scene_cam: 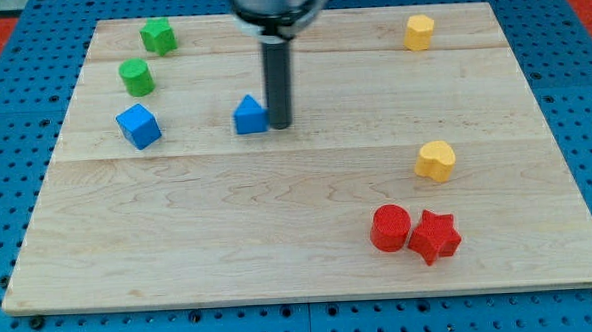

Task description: Move the hexagon towards the heart

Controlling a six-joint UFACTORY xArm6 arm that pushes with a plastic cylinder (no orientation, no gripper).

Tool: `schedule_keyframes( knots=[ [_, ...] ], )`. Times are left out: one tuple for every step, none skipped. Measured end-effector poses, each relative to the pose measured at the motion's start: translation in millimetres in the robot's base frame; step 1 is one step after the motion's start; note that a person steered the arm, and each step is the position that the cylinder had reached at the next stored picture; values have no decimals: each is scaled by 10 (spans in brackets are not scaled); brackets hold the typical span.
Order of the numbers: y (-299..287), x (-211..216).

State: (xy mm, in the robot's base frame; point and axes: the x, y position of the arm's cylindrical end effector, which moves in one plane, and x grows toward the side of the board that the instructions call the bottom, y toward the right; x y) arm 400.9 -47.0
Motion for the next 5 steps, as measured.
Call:
schedule_keyframes(
  knots=[
    [-489, 0],
    [-358, 11],
    [198, 12],
    [246, -46],
    [324, -57]
  ],
)
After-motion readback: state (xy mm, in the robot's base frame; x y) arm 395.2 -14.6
